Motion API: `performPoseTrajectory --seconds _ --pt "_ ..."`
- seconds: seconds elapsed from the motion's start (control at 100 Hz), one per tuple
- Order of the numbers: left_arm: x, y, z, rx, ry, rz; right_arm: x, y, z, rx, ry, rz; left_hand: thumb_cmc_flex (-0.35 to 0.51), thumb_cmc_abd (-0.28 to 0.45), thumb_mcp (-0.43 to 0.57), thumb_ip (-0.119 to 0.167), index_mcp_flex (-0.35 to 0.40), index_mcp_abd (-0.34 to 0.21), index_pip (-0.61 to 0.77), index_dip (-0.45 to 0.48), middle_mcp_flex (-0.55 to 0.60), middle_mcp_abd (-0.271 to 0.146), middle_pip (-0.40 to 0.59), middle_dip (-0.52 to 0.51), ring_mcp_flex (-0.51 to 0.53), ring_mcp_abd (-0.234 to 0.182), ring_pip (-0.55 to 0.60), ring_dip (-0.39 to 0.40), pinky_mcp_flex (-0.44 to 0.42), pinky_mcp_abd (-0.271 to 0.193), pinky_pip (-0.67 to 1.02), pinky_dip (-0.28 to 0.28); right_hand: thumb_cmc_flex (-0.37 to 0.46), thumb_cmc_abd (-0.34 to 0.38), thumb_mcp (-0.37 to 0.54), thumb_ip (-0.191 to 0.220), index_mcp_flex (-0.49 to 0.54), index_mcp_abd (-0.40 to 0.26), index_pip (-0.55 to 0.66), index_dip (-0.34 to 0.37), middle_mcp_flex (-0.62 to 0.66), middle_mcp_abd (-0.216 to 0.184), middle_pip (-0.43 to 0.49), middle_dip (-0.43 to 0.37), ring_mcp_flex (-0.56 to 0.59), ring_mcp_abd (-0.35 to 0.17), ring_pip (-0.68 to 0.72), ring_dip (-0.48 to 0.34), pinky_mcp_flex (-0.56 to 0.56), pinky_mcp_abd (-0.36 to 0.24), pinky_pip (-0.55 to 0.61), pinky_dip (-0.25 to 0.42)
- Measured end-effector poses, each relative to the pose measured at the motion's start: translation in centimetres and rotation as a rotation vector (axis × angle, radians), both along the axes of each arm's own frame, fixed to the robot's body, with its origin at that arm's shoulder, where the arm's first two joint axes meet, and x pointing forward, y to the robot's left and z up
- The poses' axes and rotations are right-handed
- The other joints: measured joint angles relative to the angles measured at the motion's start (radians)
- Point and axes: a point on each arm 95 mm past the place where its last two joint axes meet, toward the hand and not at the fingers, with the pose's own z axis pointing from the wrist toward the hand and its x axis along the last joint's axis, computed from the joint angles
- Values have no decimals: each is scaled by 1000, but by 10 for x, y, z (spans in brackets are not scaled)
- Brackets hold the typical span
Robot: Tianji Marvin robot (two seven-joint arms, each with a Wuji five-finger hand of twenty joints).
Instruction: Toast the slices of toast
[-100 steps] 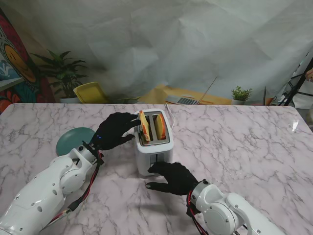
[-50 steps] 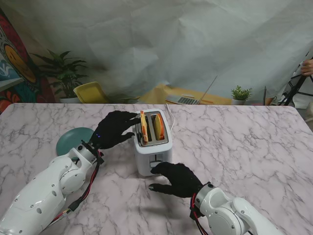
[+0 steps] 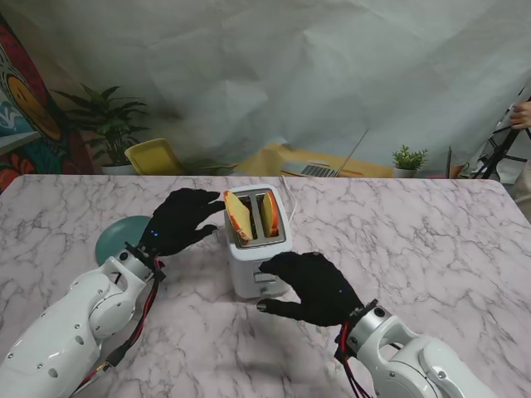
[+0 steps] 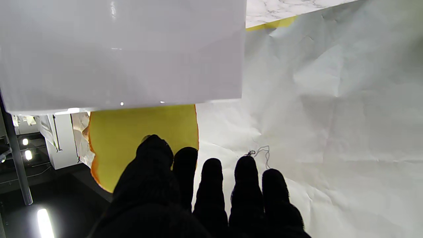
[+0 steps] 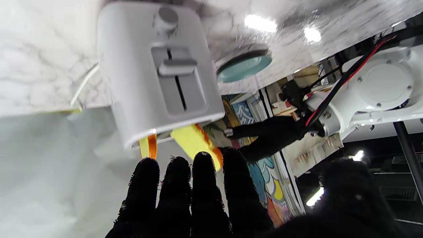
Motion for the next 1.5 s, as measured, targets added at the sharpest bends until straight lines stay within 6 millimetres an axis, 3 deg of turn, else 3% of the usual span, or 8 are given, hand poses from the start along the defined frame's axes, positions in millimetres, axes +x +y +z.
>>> performPoseTrajectory --seconds 0.32,0.53,0.62,0.76,1.07,1.14,1.21,1.5 --pt "-11 12 6 14 -23 37 -8 -21 24 14 -92 -83 0 0 0 0 0 -1 5 3 13 0 0 1 2 0 0 0 0 0 0 0 0 -1 -15 0 45 0 1 0 25 0 2 0 20 16 7 0 11 12 1 0" --pt "-27 19 9 14 -19 115 -13 -37 28 -35 -183 -136 -2 0 -22 0 0 -1 -16 4 11 0 -2 1 -2 -1 -11 -3 0 0 -3 0 0 -4 -16 0 38 0 -1 0 24 0 2 -8 20 16 7 0 8 23 1 0" --pt "-38 19 7 8 16 164 -15 -44 28 -56 -221 -146 -39 10 -26 1 -4 26 -88 -21 -30 20 -39 -11 -50 10 -38 -16 -13 13 -51 -3 -4 -26 -27 0 29 0 -11 0 22 -2 -1 -8 6 17 7 0 -3 25 -2 -1" --pt "-57 19 3 -17 115 242 -17 -59 27 -69 -239 -151 -124 41 -26 1 -51 97 -226 -37 -127 85 -105 -24 -156 56 -74 -39 -24 38 -185 -63 -18 -57 -26 0 -9 0 -29 0 -32 -4 -23 -10 -39 16 7 0 -37 25 -28 -15" --pt "-82 16 -18 -59 209 297 -15 -83 6 -64 -257 -185 -287 106 -39 1 -137 169 -351 -37 -201 134 -226 -49 -216 77 -186 -95 -35 50 -386 -75 -53 -68 -22 1 -31 -1 -51 1 -81 -16 -24 -20 -83 -3 7 0 -64 23 -84 -32" --pt "-83 15 -22 -72 210 300 -15 -87 0 -50 -261 -199 -319 121 -29 1 -150 179 -359 -37 -201 140 -240 -49 -218 77 -208 -103 -35 50 -420 -75 -132 -118 131 2 -31 -1 -62 -3 -81 -16 -24 -22 -83 -3 7 0 -64 21 -102 -32" --pt "-83 15 -25 -85 209 303 -14 -91 -7 -46 -250 -209 -358 136 -47 1 -160 184 -368 -37 -201 142 -248 -49 -218 78 -220 -104 -35 50 -435 -75 -143 -119 167 2 -31 -1 -62 -3 -81 -16 -24 -22 -83 -4 7 0 -64 20 -107 -32" --pt "-84 16 -42 -131 245 315 -13 -98 -21 -30 -234 -241 -370 146 -52 1 -160 192 -371 -37 -213 146 -255 -64 -219 78 -237 -104 -33 50 -483 -75 -143 -119 177 -3 -31 -1 -62 -4 -81 -16 -24 -22 -82 -4 7 0 -61 20 -108 -32"
